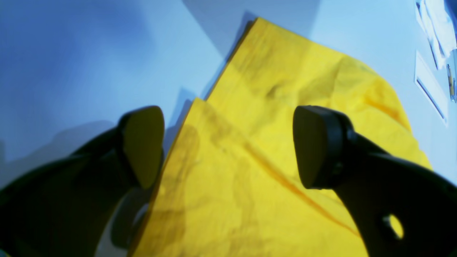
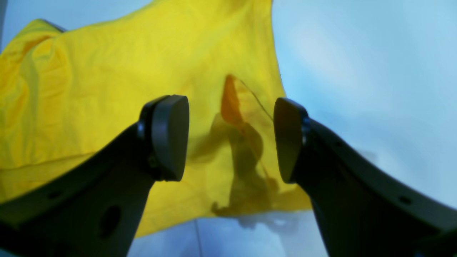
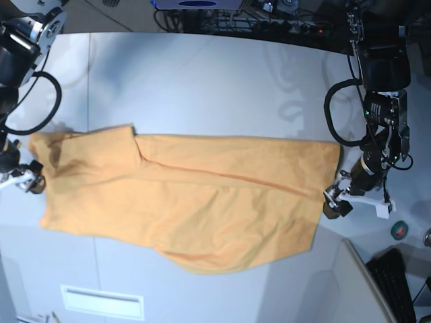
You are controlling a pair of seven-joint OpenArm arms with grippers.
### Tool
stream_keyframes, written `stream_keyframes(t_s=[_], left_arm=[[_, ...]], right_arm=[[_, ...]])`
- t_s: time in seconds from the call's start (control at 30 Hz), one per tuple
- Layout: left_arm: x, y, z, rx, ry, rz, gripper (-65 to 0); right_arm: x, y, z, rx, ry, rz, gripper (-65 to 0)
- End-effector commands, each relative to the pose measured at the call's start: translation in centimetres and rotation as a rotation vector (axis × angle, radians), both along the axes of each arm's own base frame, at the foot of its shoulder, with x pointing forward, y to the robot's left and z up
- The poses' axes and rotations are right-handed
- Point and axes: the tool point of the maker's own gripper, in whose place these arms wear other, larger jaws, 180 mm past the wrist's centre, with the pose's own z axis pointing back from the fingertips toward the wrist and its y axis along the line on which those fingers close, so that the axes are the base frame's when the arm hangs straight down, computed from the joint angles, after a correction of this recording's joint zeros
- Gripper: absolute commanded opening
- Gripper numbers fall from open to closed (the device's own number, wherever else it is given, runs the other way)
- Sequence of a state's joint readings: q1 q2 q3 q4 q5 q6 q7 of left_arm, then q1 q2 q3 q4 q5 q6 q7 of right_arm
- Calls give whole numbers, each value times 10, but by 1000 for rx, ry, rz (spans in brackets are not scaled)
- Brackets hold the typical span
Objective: Layout the t-shirt on the table in an organized manner, then fold the t-shirt properly
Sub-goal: 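Release the shirt and regrasp its edge with both grippers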
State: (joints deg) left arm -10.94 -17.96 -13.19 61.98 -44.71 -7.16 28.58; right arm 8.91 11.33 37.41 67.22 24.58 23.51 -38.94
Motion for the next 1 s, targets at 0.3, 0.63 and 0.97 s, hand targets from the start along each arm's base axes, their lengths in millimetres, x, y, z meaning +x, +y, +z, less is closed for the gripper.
stream_keyframes(t_s=[0.3, 0.63, 0.97], left_arm=[[-91, 40, -1, 4, -42, 157, -104], [-127, 18, -18, -2, -32, 7, -209], [-126, 18, -19, -3, -29, 11, -209]], right_arm=[[-74, -26, 2, 35, -3, -308, -285], [-98, -16, -70, 270, 147, -432, -285], [-78, -17, -87, 337, 152, -455, -287]])
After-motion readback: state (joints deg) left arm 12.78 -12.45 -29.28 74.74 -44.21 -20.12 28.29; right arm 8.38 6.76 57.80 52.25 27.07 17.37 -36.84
